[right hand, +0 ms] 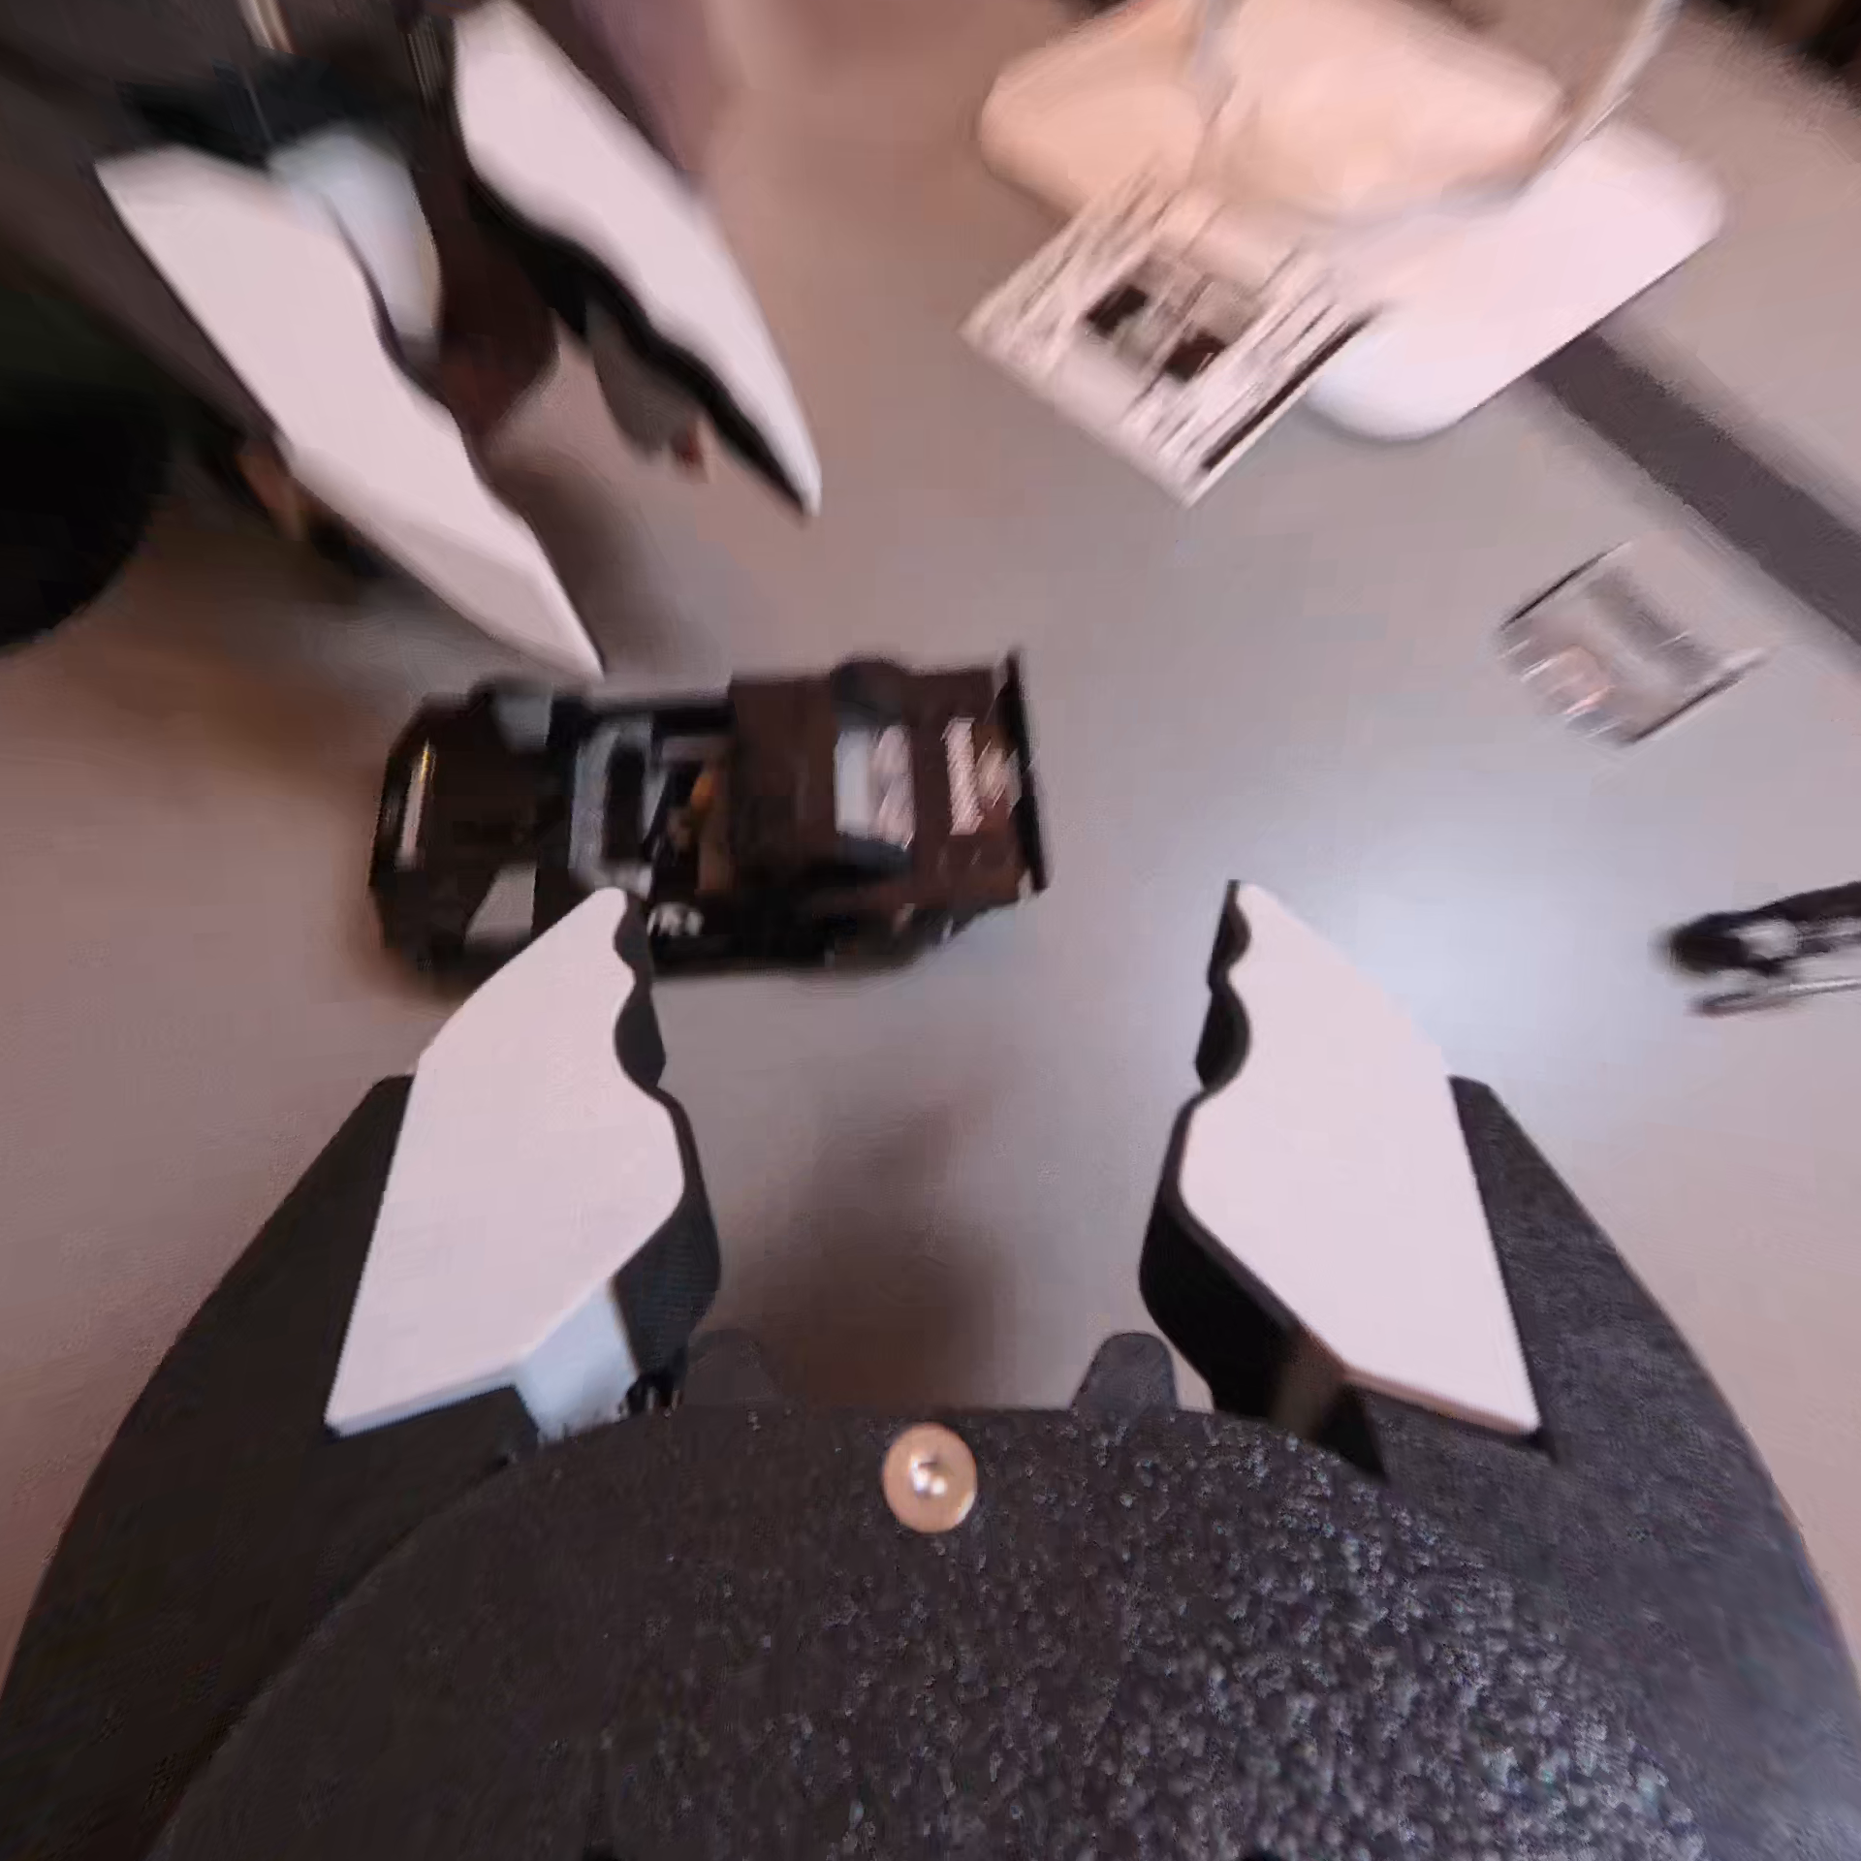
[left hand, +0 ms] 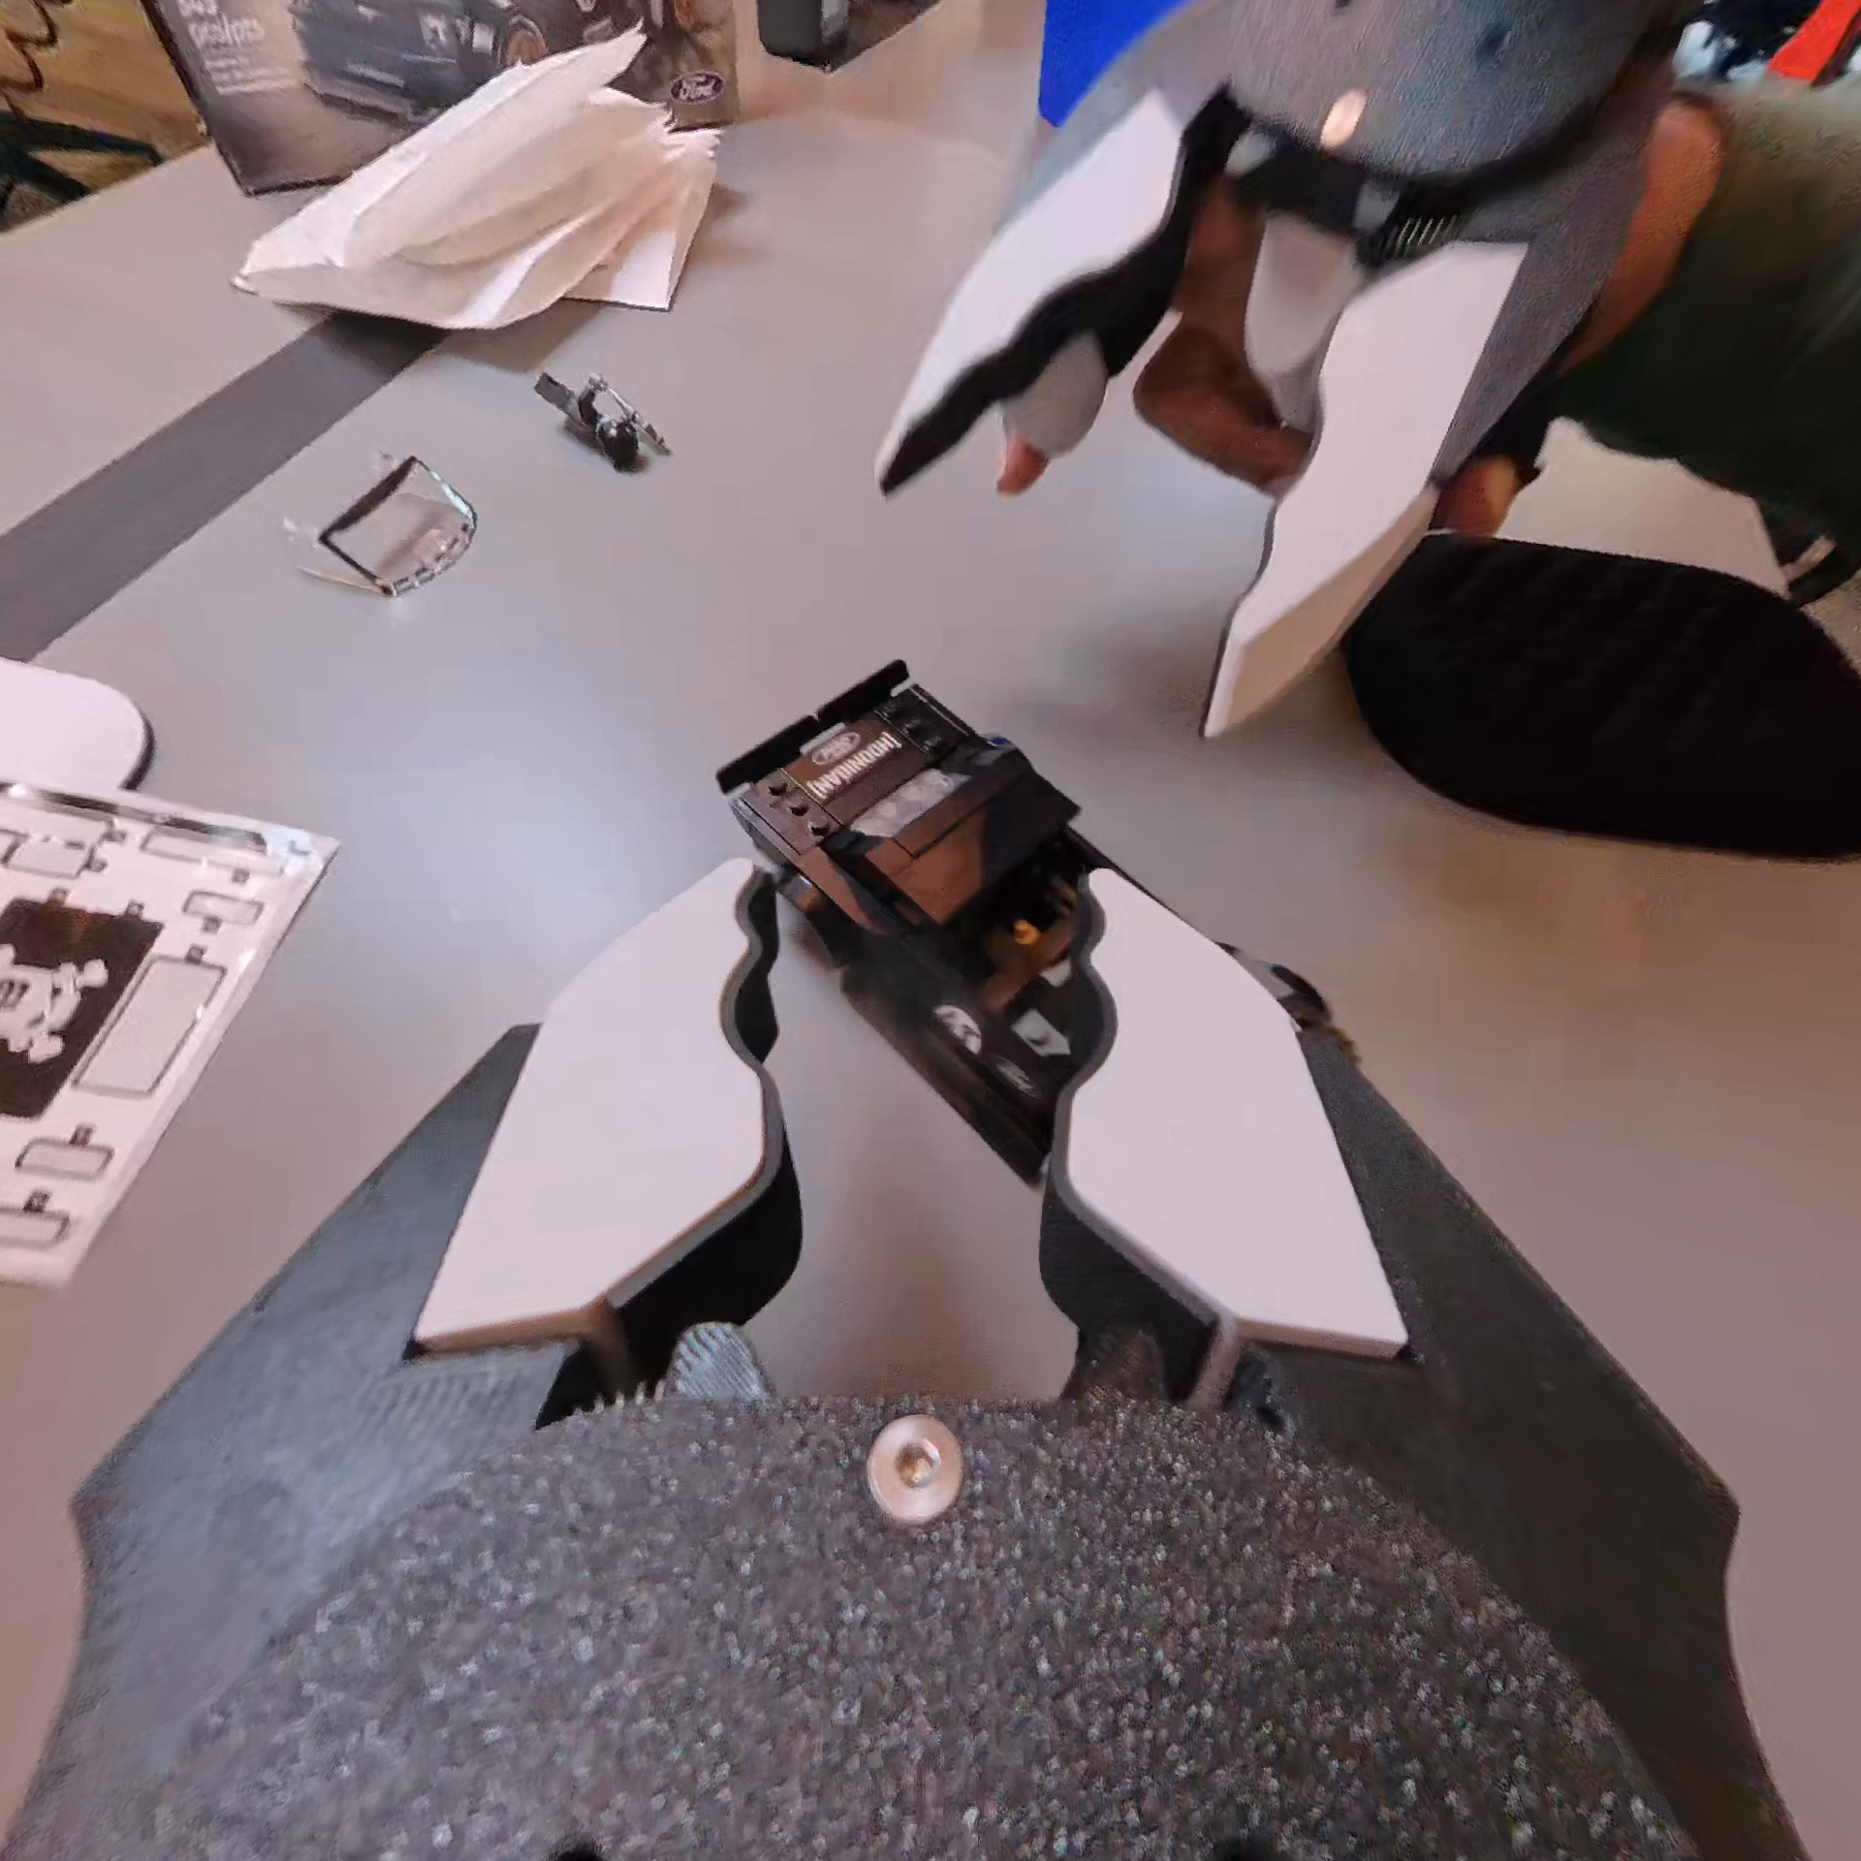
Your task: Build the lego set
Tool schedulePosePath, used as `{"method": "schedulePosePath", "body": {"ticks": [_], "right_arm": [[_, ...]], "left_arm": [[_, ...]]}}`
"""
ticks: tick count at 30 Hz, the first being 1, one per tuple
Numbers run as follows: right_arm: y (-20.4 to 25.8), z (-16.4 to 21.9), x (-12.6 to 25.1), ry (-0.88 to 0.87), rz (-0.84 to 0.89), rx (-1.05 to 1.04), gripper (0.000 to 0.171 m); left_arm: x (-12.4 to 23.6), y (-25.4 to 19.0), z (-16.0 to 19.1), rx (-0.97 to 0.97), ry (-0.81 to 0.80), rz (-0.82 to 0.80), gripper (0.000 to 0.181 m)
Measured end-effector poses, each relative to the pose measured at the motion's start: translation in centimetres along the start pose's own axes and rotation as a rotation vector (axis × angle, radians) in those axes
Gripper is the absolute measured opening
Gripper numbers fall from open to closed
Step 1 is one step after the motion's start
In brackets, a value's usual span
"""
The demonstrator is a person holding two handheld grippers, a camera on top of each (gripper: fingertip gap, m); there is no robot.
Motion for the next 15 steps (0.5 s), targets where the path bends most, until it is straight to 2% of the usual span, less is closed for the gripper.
{"method": "schedulePosePath", "body": {"ticks": [3,7,11,15], "right_arm": [[0.1,2.1,-0.6,0.044,-0.051,0.162,0.107],[-0.6,2.9,-2.0,0.019,-0.166,0.227,0.108],[-1.7,2.5,-3.5,0.018,-0.293,0.233,0.108],[-1.8,2.0,-4.1,0.018,-0.368,0.212,0.097]], "left_arm": [[1.2,-2.3,0.2,0.025,0.067,-0.05,0.07],[2.2,-5.5,1.7,0.073,0.139,-0.188,0.083],[1.1,-7.9,3.3,0.132,0.199,-0.321,0.099],[-0.3,-8.1,4.7,0.1,0.27,-0.383,0.094]]}}
Point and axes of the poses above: each gripper's, where its closed fingertips meet, x back along the fingers, z out of its underside, y = z × x across the jaws, the point moved 8 cm from there along x, back along the fingers, and after that the axes turned 10 degrees about -y, right-handed, at the moved point
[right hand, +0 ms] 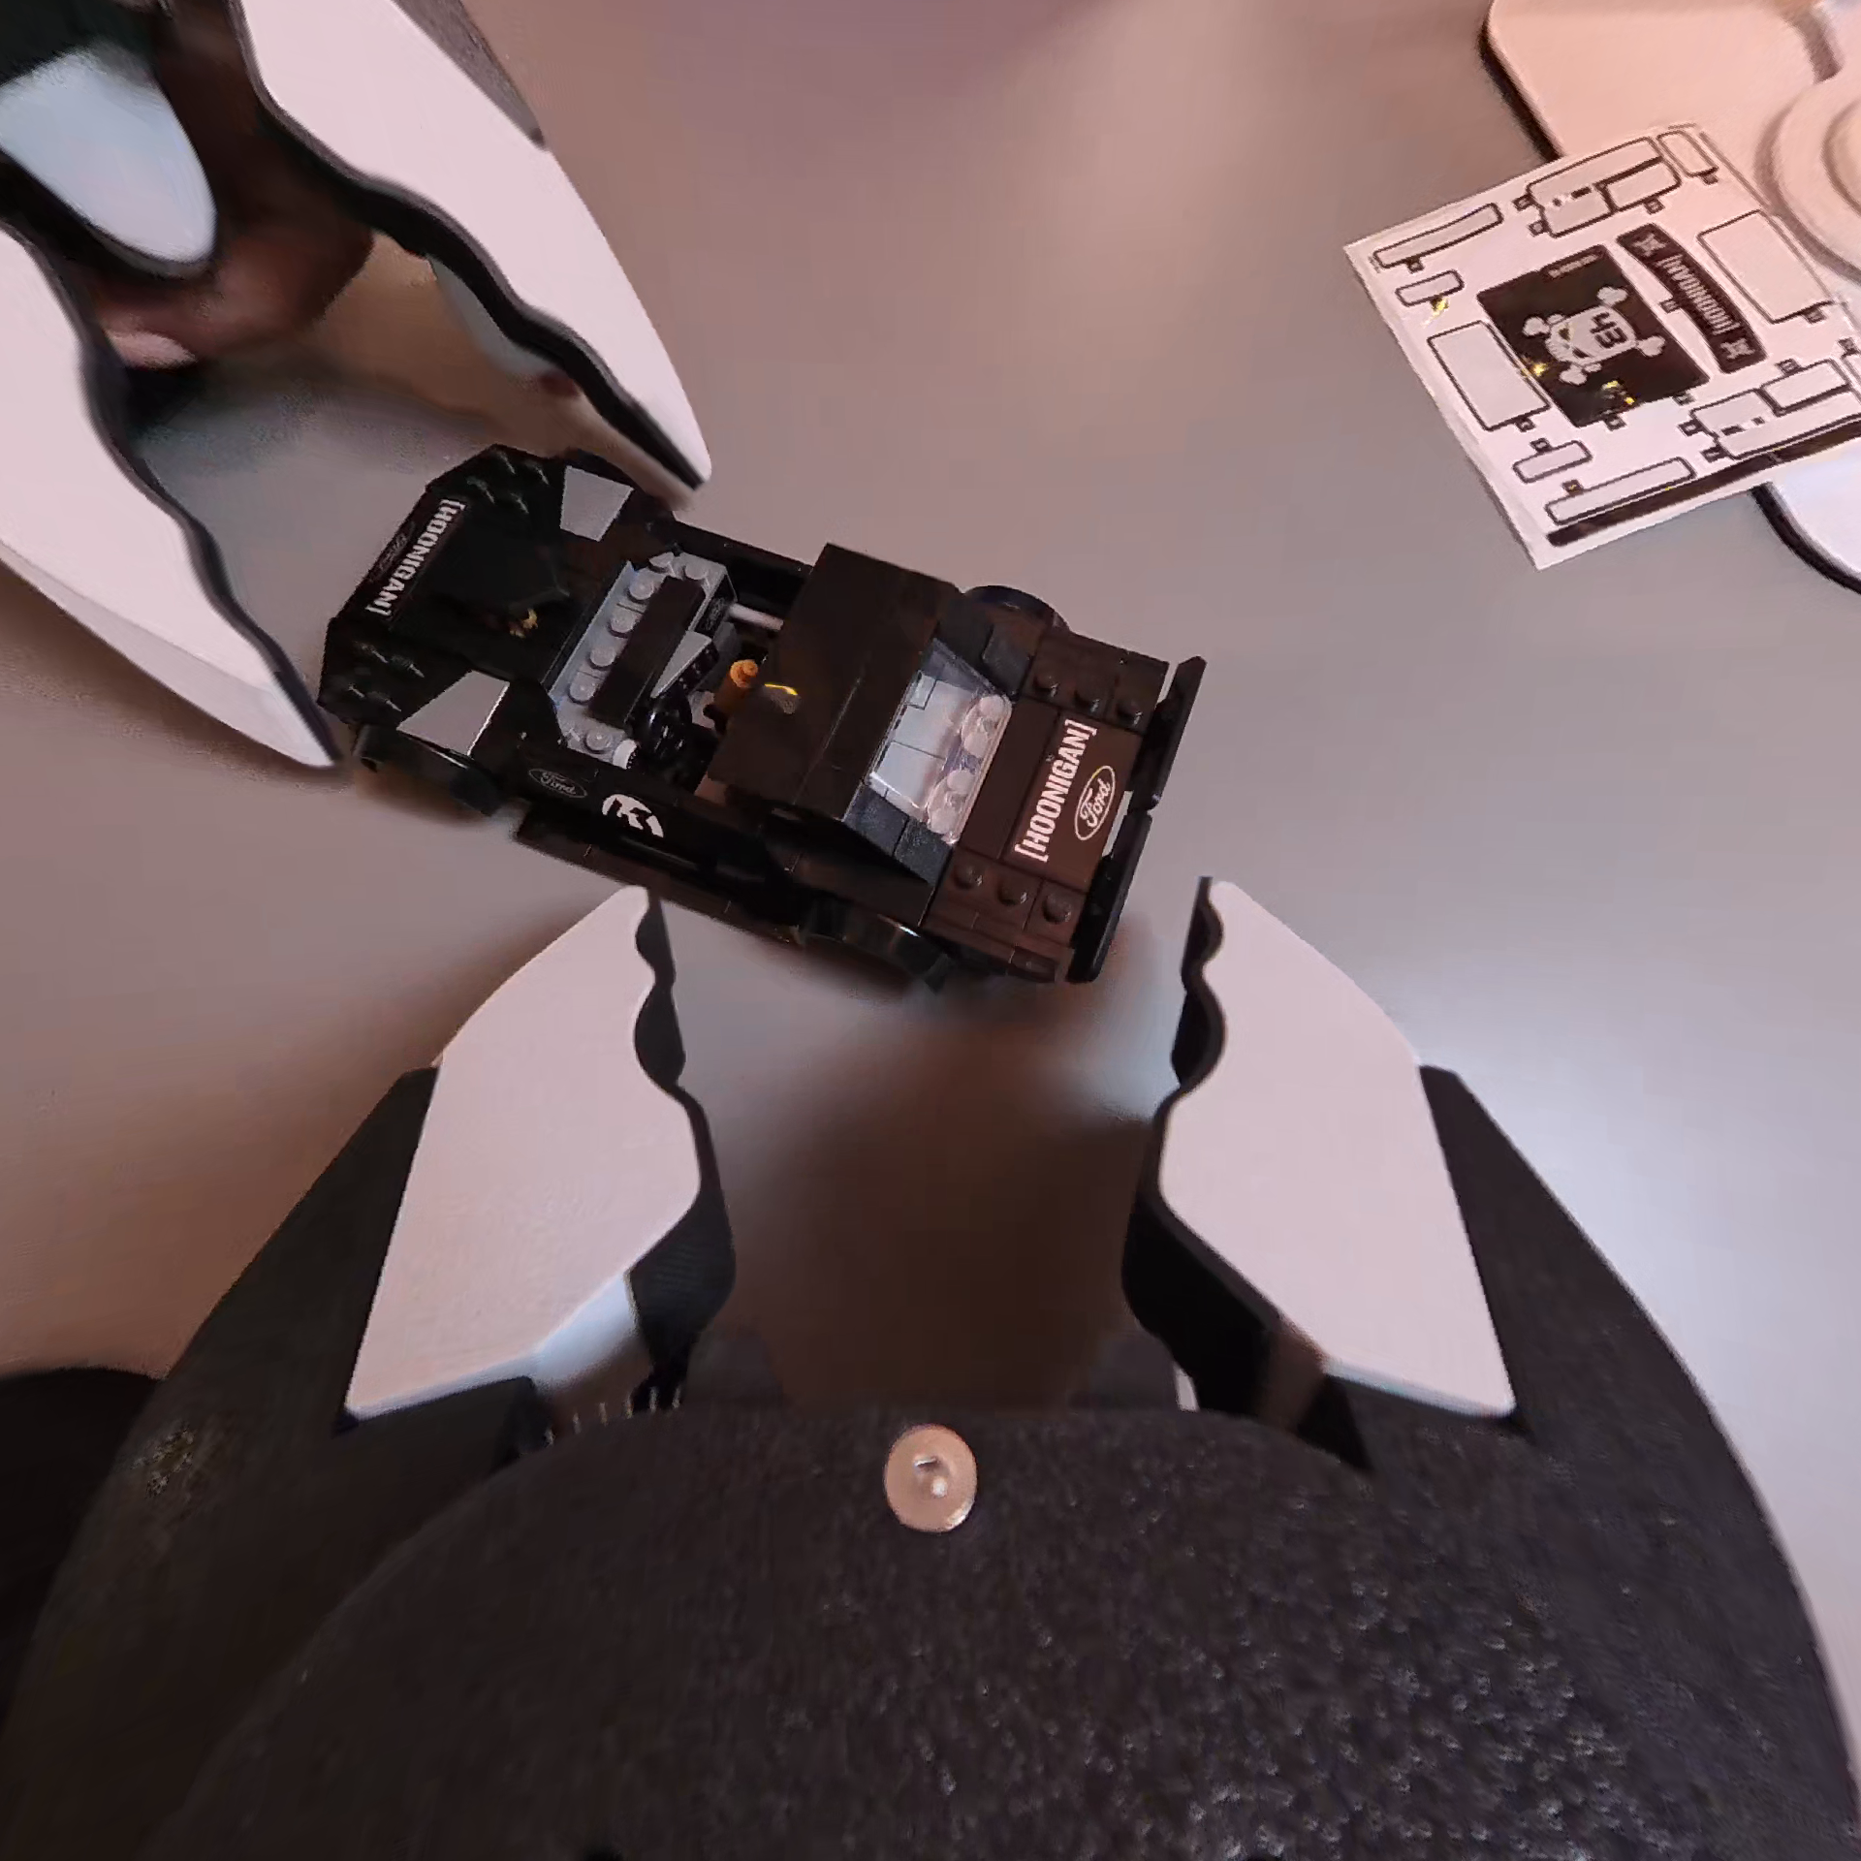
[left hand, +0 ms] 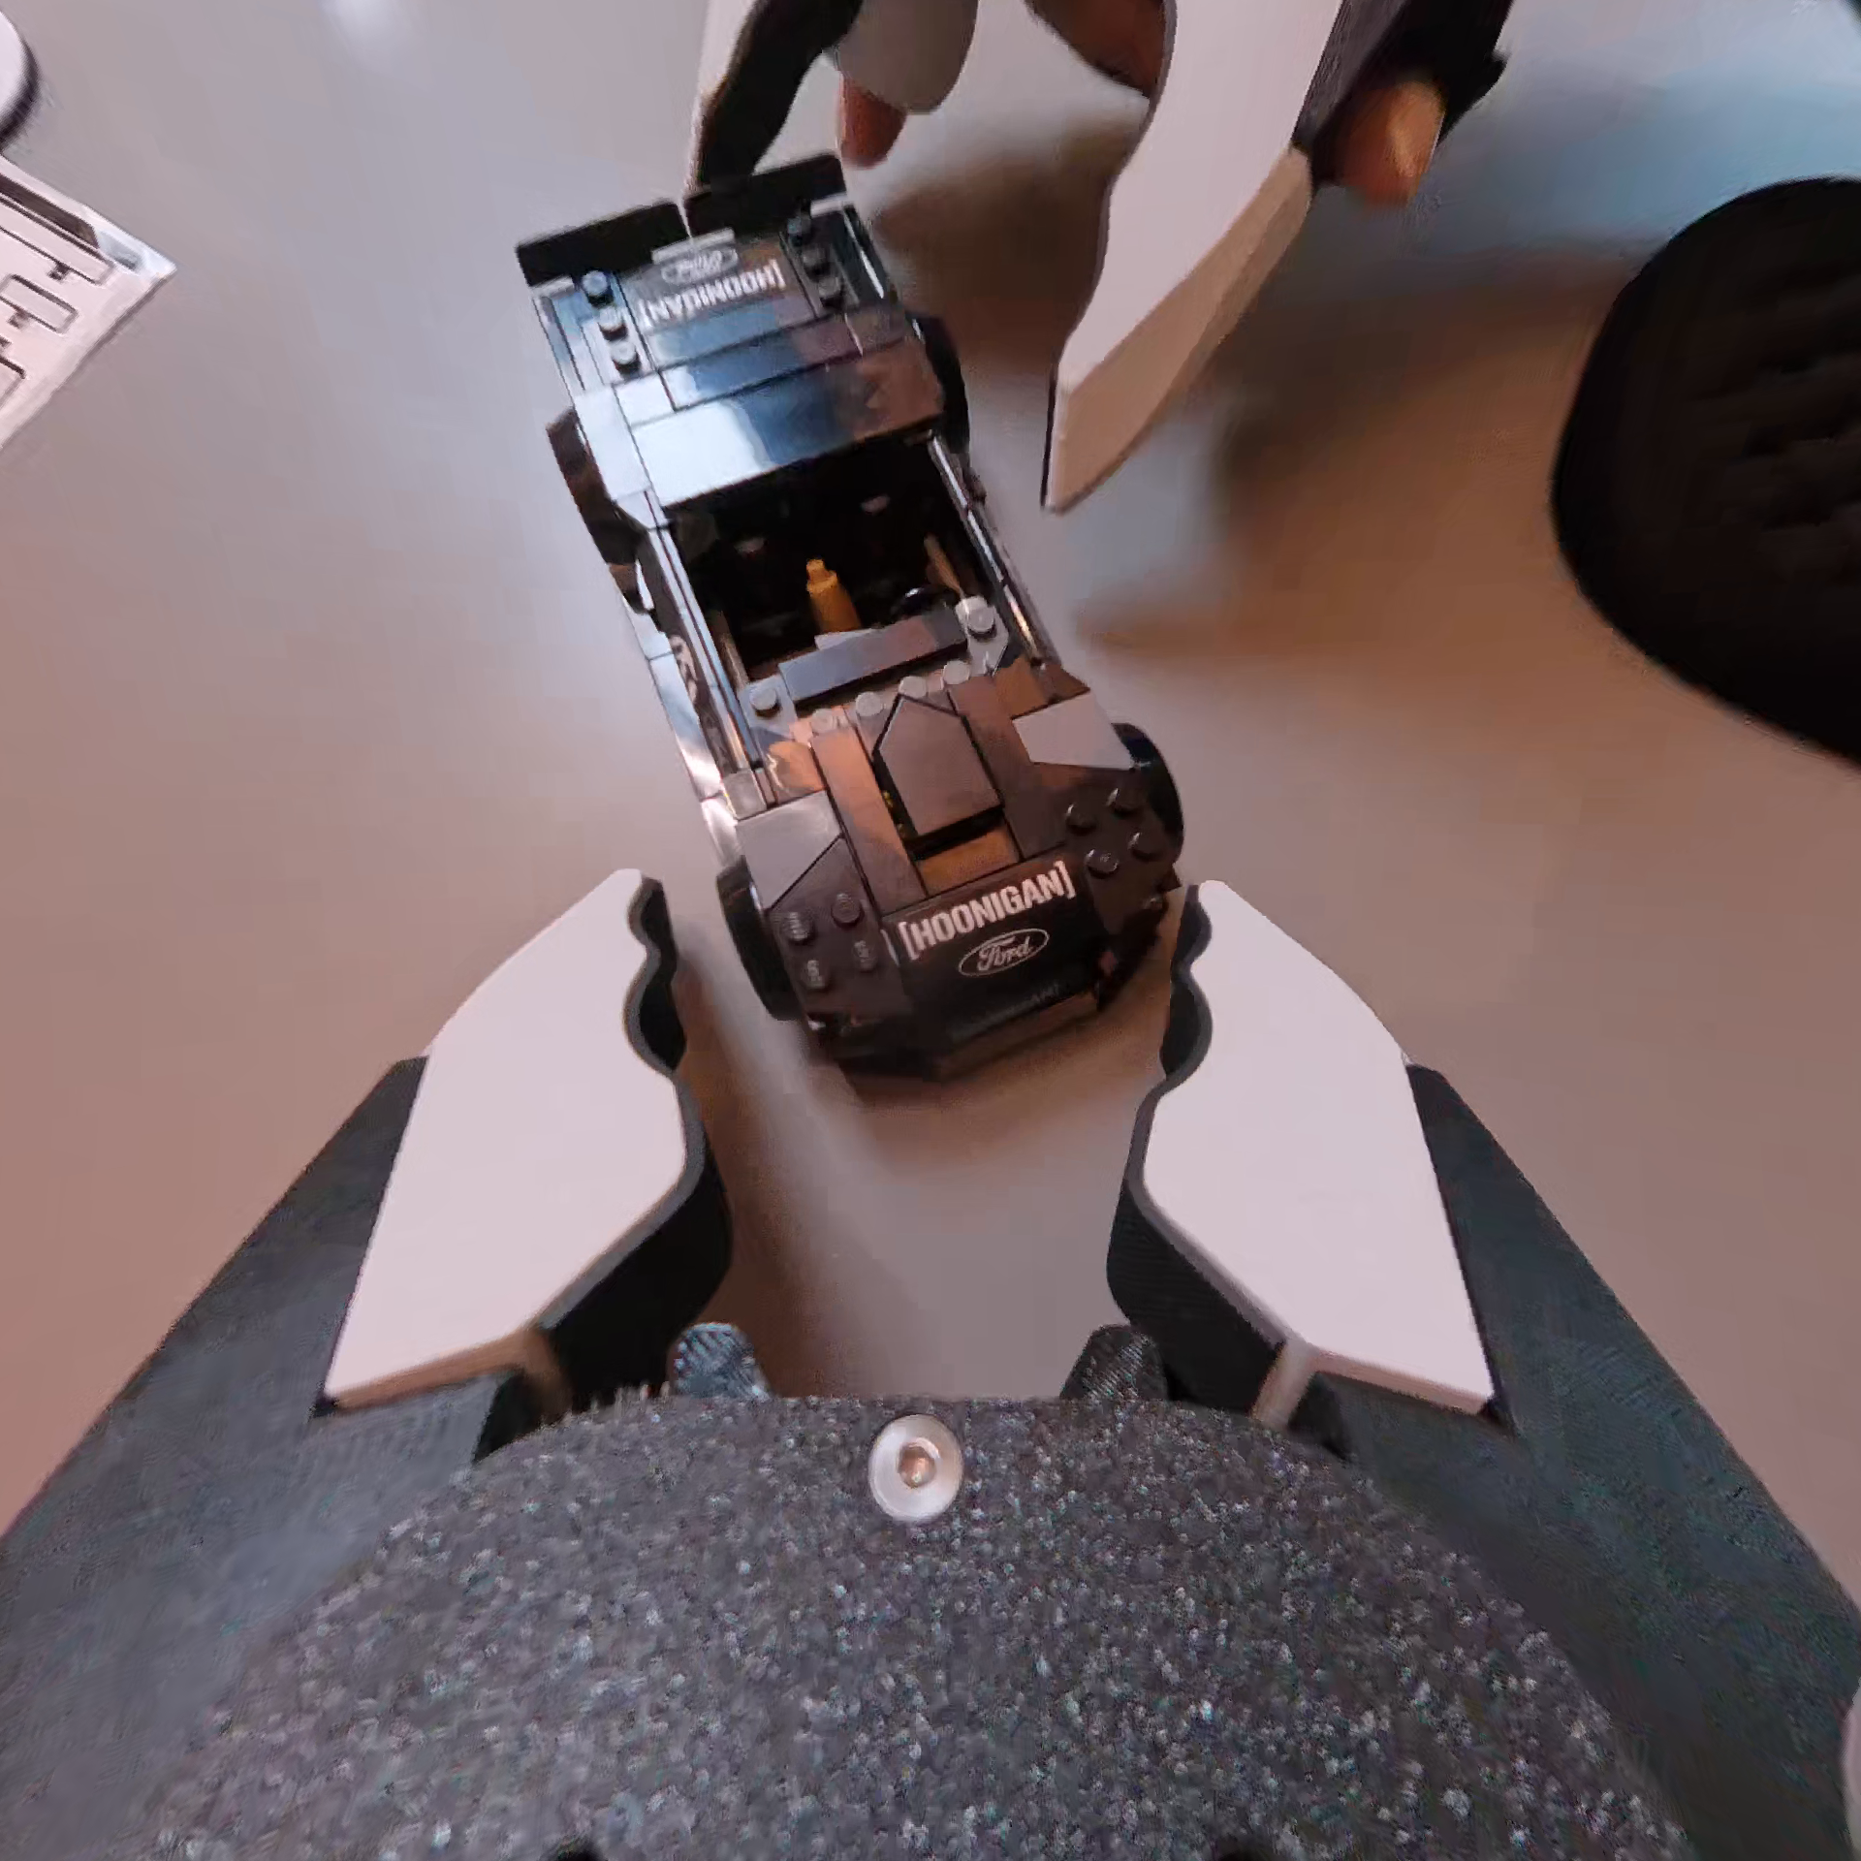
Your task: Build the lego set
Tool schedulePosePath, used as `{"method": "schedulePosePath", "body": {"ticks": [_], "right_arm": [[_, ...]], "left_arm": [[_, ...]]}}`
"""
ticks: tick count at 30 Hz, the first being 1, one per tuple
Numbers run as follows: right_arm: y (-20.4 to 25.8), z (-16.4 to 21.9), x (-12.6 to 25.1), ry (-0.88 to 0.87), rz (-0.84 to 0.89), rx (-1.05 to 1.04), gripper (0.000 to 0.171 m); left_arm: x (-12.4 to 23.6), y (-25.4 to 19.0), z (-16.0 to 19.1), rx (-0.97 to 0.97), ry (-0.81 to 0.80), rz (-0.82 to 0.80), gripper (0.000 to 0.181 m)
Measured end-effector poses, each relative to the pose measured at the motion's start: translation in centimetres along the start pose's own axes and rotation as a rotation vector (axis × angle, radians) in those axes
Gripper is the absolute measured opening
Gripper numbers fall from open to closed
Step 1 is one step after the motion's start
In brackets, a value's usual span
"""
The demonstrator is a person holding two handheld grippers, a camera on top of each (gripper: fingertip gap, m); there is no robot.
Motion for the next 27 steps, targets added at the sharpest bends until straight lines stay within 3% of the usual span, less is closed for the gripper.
{"method": "schedulePosePath", "body": {"ticks": [3,13,18,23,27], "right_arm": [[0.6,0.0,0.2,-0.028,0.047,-0.011,0.085],[-0.5,0.5,-0.1,-0.06,0.252,-0.008,0.056],[-0.4,-0.1,-0.8,-0.045,0.231,-0.005,0.057],[0.3,-0.6,0.8,-0.108,0.244,-0.042,0.057],[1.3,-2.1,3.1,-0.279,0.347,-0.057,0.061]], "left_arm": [[0.0,0.5,0.1,0.009,0.008,0.06,0.082],[1.1,-1.0,0.1,0.047,-0.047,0.157,0.076],[0.8,-0.2,-0.2,0.07,-0.063,0.174,0.075],[1.4,2.3,-0.9,0.084,-0.097,0.165,0.076],[2.9,7.0,-3.0,0.099,-0.257,0.086,0.052]]}}
Point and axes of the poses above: each gripper's, where its closed fingertips meet, x back along the fingers, z out of its underside, y = z × x across the jaws, the point moved 8 cm from there along x, back along the fingers, and after that the axes turned 10 degrees about -y, right-handed, at the moved point
